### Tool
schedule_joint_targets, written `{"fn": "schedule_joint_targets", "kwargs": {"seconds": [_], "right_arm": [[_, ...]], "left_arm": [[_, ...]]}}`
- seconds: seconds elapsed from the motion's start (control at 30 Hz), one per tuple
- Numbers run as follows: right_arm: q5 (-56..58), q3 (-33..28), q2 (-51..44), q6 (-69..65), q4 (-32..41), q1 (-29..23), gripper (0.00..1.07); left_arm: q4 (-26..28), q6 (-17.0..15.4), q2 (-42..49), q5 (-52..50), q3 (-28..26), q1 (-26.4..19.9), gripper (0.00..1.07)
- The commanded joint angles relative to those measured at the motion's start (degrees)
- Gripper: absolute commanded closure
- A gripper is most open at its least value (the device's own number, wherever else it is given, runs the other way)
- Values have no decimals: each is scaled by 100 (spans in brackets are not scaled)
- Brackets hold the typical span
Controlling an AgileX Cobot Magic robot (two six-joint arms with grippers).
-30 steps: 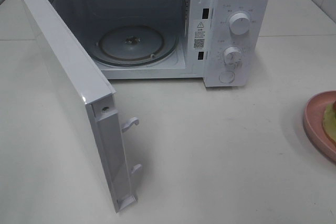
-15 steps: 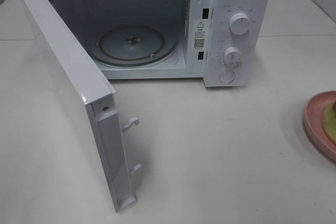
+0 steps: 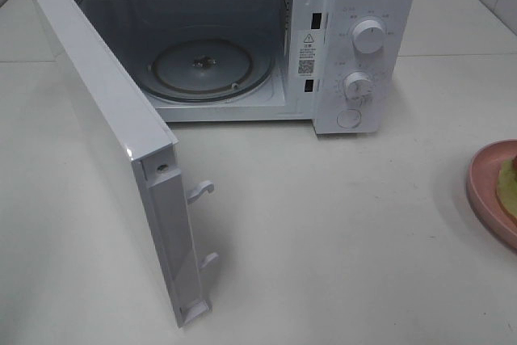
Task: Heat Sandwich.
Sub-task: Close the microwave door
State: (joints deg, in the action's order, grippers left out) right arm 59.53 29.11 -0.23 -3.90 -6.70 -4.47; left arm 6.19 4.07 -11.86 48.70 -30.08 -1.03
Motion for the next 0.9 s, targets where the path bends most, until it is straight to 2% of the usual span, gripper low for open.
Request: {"fn": "schedule_joint_targets", "kwargs": {"seconds": [0.03, 0.07, 0.1, 0.2, 0.27, 0.3, 0.4, 0.63, 0.9], "right_arm": [[-6, -29, -155, 57, -11, 40, 31], [-6, -29, -155, 57, -11, 40, 31], [-6, -29, -155, 57, -11, 40, 31], [-6, -29, -155, 57, -11, 40, 31], [-6, -29, -155, 57, -11, 40, 31], [-6, -29, -155, 57, -11, 40, 31], [-6, -29, -155, 52, -11, 40, 31], [-6, -29, -155, 52, -11, 40, 31], [-6, -29, -155, 52, -11, 40, 31]], "left_arm": [[52, -63, -413, -441, -52, -17, 89], [23, -34, -647, -619, -29, -17, 100], [17, -34, -779, -739, -6, -17, 106], [17, 52, -991, -1037, 120, -17, 106], [29, 378, -1226, -1690, 401, -17, 106], [29, 378, -1226, -1690, 401, -17, 106], [115, 751, -1450, -2636, 837, 11, 106], [218, 974, -1879, -4102, 1467, 11, 106], [212, 991, -2573, -5632, 1914, 11, 106]]}}
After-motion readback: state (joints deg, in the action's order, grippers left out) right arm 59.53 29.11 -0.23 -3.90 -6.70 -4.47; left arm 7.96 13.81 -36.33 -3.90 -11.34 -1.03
